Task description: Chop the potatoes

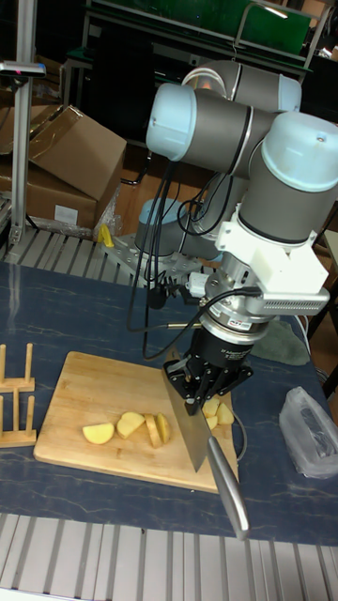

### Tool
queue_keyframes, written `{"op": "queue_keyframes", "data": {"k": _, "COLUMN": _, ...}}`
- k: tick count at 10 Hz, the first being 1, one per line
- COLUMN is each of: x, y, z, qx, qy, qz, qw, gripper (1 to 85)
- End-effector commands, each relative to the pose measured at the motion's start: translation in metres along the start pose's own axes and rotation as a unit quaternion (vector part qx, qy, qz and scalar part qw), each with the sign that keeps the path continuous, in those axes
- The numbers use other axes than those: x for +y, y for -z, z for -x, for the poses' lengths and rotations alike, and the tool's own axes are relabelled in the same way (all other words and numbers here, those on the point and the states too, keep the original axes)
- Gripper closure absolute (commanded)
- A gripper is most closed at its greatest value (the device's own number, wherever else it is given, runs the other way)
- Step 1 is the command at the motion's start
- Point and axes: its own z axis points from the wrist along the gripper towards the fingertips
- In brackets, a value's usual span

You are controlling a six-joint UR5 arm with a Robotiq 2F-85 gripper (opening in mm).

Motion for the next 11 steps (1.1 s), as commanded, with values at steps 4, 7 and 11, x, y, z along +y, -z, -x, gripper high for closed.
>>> {"op": "queue_keyframes", "data": {"k": 4, "x": 0.0004, "y": 0.0005, "z": -0.0001, "qx": -0.001, "qy": 0.0, "qz": 0.005, "qw": 1.0, "gripper": 84.7}}
{"op": "queue_keyframes", "data": {"k": 7, "x": -0.0021, "y": 0.001, "z": -0.0003, "qx": -0.001, "qy": 0.002, "qz": 0.005, "qw": 1.0, "gripper": 84.7}}
{"op": "queue_keyframes", "data": {"k": 11, "x": -0.0058, "y": -0.0001, "z": -0.0013, "qx": 0.0, "qy": 0.006, "qz": 0.005, "qw": 1.0, "gripper": 84.7}}
